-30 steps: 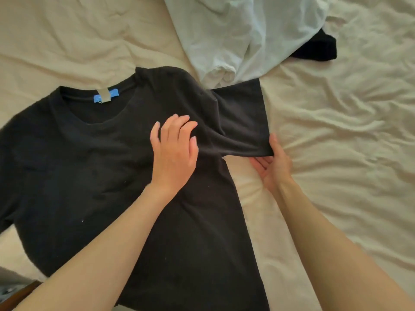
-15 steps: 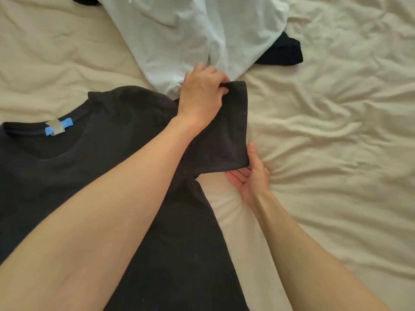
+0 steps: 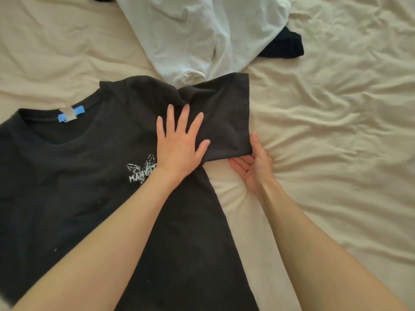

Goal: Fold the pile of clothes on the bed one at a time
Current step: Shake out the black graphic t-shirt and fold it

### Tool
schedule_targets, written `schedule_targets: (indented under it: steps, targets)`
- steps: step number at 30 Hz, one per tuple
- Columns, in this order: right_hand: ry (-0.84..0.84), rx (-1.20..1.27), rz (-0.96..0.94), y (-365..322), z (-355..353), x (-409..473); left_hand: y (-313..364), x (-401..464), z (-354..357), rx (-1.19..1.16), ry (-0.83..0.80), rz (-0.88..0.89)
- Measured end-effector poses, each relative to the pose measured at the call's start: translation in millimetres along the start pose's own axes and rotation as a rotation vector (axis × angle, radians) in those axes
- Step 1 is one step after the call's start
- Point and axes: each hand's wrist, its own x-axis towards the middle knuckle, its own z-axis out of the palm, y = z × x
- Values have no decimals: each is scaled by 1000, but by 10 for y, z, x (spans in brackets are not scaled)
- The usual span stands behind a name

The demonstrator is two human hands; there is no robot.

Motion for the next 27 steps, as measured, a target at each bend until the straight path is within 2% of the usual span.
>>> schedule_targets:
  steps: [3,5,8,10,14,16,19,21,22,24,25,27]
  targets:
    - [-14,-67,-67,14,38,-105,1,198,-2,-62,-143,51]
    - [31,-65,-146,6,62,-194,31,236,-66,-228,-183,50]
    - [111,-147,-393,-63,196,-378,20,74,-169,-769,-129,-77]
    - [87,-356,-649,-62,382,-552,-41,-75,-288,-1165,-72,-258]
    - [-245,-888,-1113,248,728,-870,-432,-226,-540,-1893,-117,-612]
    - [-460,-1217,-1208,475,790,-882,-688,-298,-629,-2054,-146,-648]
    - [-704,-1715,-999,698,726,-812,-981,-400,-684,-1995,-112,-680]
    - [-745,-1727,-954,780,620,-798,-1067,-423,-679,-1742,-112,-738]
    - [-694,-1624,-1020,813,573,-825,-1088,-424,-661,-1539,-122,-745]
    - [-470,-1385,-1058,848,506,-876,-1107,-380,-599,-1180,-78,-746]
    - [-334,-1274,-973,855,481,-881,-1104,-346,-576,-1071,-42,-725]
    - [-103,-1063,-632,809,460,-844,-1071,-268,-563,-920,-18,-632]
